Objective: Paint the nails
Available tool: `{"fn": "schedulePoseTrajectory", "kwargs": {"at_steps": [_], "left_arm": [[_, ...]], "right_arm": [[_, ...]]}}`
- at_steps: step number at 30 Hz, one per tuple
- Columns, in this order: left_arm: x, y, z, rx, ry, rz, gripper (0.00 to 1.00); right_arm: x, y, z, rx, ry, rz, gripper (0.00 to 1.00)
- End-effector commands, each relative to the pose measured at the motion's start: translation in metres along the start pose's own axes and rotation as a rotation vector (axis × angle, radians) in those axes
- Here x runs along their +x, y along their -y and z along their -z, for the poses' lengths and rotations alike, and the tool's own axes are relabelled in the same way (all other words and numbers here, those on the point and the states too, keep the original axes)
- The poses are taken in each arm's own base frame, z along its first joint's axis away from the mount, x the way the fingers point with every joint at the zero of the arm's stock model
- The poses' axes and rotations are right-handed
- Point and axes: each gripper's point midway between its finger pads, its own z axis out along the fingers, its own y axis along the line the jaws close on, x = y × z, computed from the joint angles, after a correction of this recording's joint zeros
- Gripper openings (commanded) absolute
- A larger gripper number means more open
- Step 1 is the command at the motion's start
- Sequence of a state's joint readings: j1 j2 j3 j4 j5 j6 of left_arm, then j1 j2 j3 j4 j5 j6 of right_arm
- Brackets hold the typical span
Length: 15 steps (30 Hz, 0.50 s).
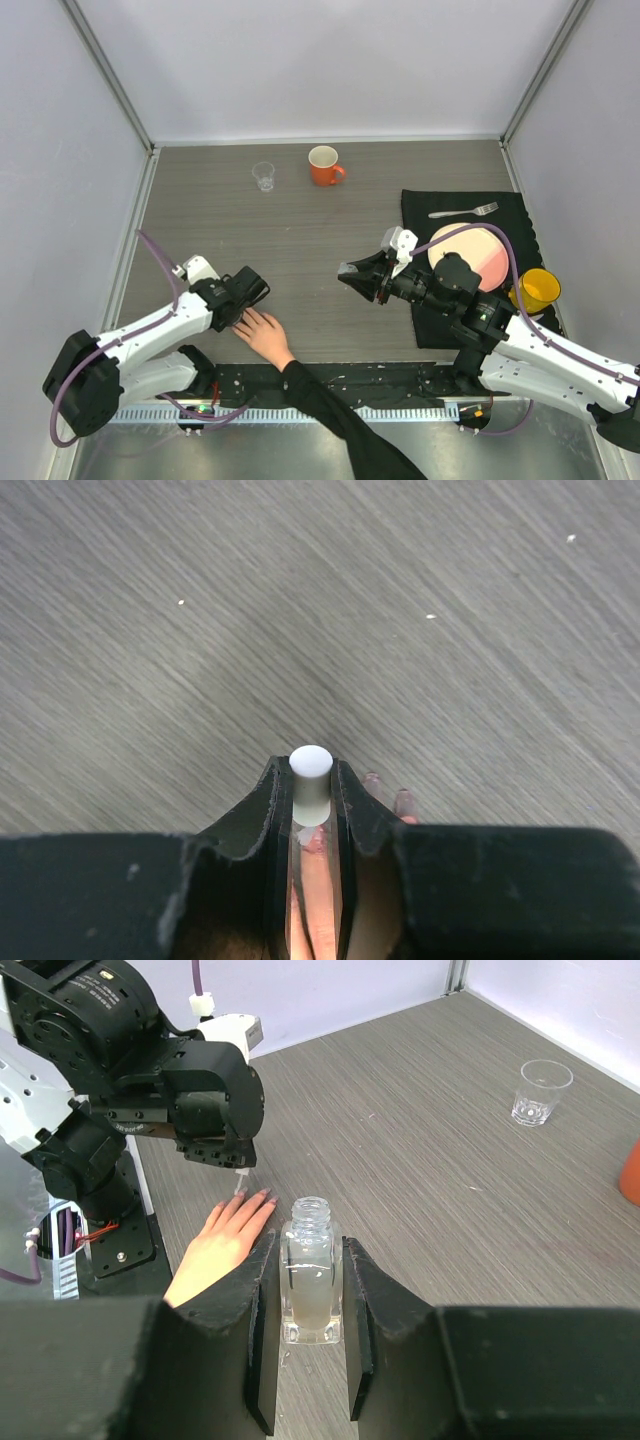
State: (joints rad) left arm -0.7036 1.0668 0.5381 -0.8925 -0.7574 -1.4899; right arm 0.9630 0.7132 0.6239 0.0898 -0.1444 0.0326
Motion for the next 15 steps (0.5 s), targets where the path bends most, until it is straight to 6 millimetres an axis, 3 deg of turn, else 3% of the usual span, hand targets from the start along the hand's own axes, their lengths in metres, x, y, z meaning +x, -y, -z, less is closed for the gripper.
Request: {"fn": "schedulePoseTrajectory", "kwargs": {"at_steps": [1, 10, 15], "left_arm": [[-0.010, 0.016, 0.004, 0.062, 0.023, 0.038, 0.00], [-0.008, 0.023, 0.000, 0.056, 0.025, 0.025, 0.00], [-0.023, 0.009, 0.006, 0.003, 0.069, 0.032, 0.00]], "right_arm": [[-0.022, -0.004, -0.001, -0.019, 0.079, 0.003, 0.01], [-0.023, -0.003, 0.000, -0.014, 0.078, 0.003, 0.01], [-0.024, -0.004, 0.000, -0.016, 0.079, 0.003, 0.01]]}}
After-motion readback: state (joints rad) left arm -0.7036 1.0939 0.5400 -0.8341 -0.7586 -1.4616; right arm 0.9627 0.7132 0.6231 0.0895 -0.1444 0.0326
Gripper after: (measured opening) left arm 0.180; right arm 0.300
